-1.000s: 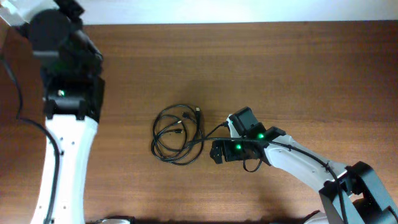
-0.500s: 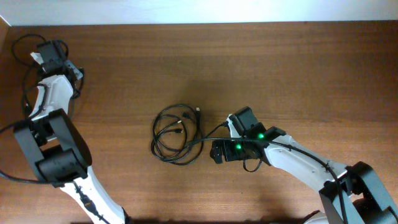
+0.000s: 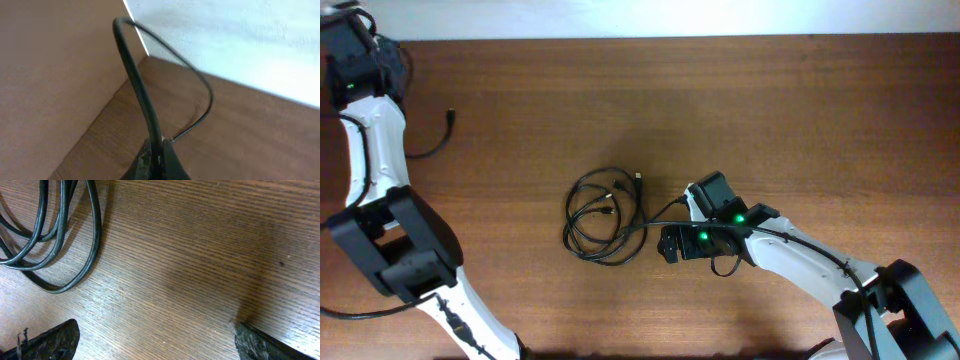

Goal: Untangle cables
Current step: 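Carry the separated cable to the table's left edge and release it, then return the left gripper to the remaining cables and grasp one strand, then lift the grasped cable with the left gripper and carry it leftward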

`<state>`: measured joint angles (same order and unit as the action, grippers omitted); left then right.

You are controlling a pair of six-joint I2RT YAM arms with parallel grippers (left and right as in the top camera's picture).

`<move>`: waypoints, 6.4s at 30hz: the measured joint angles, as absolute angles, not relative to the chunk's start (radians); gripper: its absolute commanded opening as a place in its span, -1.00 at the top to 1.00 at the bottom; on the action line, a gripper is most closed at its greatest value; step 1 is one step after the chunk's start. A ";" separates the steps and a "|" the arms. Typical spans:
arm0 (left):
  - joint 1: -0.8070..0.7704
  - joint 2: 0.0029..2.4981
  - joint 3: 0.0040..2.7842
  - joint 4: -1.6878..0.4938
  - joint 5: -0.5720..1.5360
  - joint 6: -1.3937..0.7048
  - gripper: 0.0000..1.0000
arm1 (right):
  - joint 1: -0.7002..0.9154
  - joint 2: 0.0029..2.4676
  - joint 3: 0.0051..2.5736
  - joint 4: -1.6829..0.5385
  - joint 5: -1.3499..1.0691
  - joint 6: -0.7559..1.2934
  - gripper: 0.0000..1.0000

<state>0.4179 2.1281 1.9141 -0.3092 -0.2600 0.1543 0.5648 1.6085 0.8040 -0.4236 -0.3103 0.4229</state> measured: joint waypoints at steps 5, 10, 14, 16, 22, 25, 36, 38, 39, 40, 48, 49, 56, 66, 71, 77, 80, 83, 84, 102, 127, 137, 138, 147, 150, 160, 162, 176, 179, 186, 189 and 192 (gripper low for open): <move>0.418 2.227 1.919 -0.539 -0.257 0.158 -0.98 | 0.565 1.608 0.804 -0.423 -0.310 0.423 -0.97; 0.418 2.280 1.911 -0.720 -0.282 0.025 -0.98 | 0.565 1.608 0.804 -0.423 -0.310 0.423 -0.97; 0.421 2.276 1.913 -0.831 -0.327 -0.125 -0.99 | 0.565 1.608 0.804 -0.423 -0.310 0.424 -0.97; 0.421 2.257 1.912 -0.848 -0.252 -0.156 -0.99 | 0.565 1.608 0.804 -0.423 -0.310 0.422 -0.97; 0.413 2.025 1.913 -0.872 0.060 -0.182 -0.98 | 0.565 1.608 0.804 -0.423 -0.310 0.423 -0.97; 0.413 1.871 1.914 -0.953 0.163 -0.185 -0.98 | 0.565 1.608 0.804 -0.424 -0.311 0.423 -0.97; 0.275 1.536 1.916 -1.233 0.349 -0.177 -0.98 | 0.565 1.608 0.804 -0.423 -0.310 0.422 -0.97; 0.210 1.512 1.916 -1.259 0.333 -0.176 -0.98 | 0.565 1.608 0.804 -0.419 -0.316 0.423 -0.97; 0.169 1.501 1.916 -1.283 0.316 -0.175 -0.98 | 0.565 1.608 0.805 -0.443 -0.328 0.422 -0.97; 0.144 1.496 1.916 -1.300 0.299 -0.173 -0.98 | 0.565 1.608 0.804 -0.467 -0.338 0.422 -0.97; 0.032 1.430 1.887 -1.366 0.226 -0.173 -0.98 | 0.541 1.453 0.859 -0.685 -0.422 0.334 -0.97; 0.024 1.406 1.861 -1.358 0.223 -0.173 -0.98 | 0.538 1.399 0.884 -0.731 -0.410 0.329 -0.97; -0.028 1.137 1.408 -1.112 0.217 -0.215 -0.98 | 0.524 0.934 1.016 -0.883 -0.298 0.312 -0.97; -0.051 1.084 0.951 -1.031 0.226 -0.558 -0.72 | 0.524 0.766 1.018 -0.916 -0.274 0.311 -0.97; -0.051 1.135 0.815 -1.029 0.238 -0.877 -0.49 | 0.524 0.787 1.018 -0.916 -0.273 0.310 -0.97; -0.053 1.202 0.768 -0.935 0.308 -1.102 -0.23 | 0.524 0.845 1.018 -0.928 -0.273 0.310 -0.97; -0.070 1.238 0.768 -0.888 0.337 -1.161 -0.23 | 0.524 0.904 1.018 -0.928 -0.279 0.311 -0.97; -0.095 1.277 0.768 -0.880 0.341 -1.213 -0.12 | 0.524 0.950 1.018 -0.928 -0.305 0.311 -0.97; -0.105 1.298 0.768 -0.874 0.341 -1.224 -0.05 | 0.524 0.975 1.018 -0.928 -0.313 0.310 -0.98; -0.134 1.534 0.768 -0.743 0.316 -1.262 0.52 | 0.524 1.035 1.018 -0.939 -0.380 0.311 -0.99; -0.269 1.538 0.768 -0.615 0.098 -1.273 1.00 | 0.524 1.035 1.017 -0.955 -0.384 0.310 -1.00; -0.249 1.354 0.867 -0.611 0.172 -1.053 1.00 | 0.524 1.035 1.018 -0.966 -0.384 0.310 -0.99; -0.249 1.286 0.887 -0.607 0.192 -1.031 1.00 | 0.524 1.035 1.018 -0.966 -0.384 0.311 -1.00; -0.249 0.836 0.910 -0.604 0.229 -0.987 1.00 | 0.524 1.035 1.018 -0.965 -0.384 0.363 -0.97; -0.249 0.766 0.910 -0.601 0.240 -0.987 1.00 | 0.524 1.036 1.018 -0.965 -0.388 0.385 -0.97; -0.249 0.661 0.911 -0.454 0.327 -0.955 1.00 | 0.524 1.126 1.017 -0.965 -0.424 0.397 -0.98; -0.249 0.661 0.911 -0.443 0.331 -0.933 1.00 | 0.524 1.152 1.018 -0.964 -0.429 0.398 -0.98; -0.249 0.661 1.011 -0.312 0.171 -0.472 1.00 | 0.524 1.186 1.018 -0.958 -0.432 0.405 -0.97; -0.249 0.661 1.075 -0.313 0.084 -0.418 1.00 | 0.524 1.186 1.017 -0.958 -0.424 0.405 -0.97; -0.249 0.661 1.170 -0.234 -0.129 -0.260 1.00 | 0.524 1.186 1.018 -0.958 -0.411 0.408 -0.97; -0.249 0.661 1.170 -0.201 -0.211 -0.178 1.00 | 0.524 1.186 1.018 -0.958 -0.409 0.408 -0.97; -0.249 0.664 1.170 -0.173 -0.309 -0.092 1.00 | 0.524 1.186 1.017 -0.957 -0.409 0.408 -0.97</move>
<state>-0.2493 0.6636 1.1698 -0.1730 -0.3092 -0.0917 0.5243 1.1858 1.0172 -0.9573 -0.4091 0.4080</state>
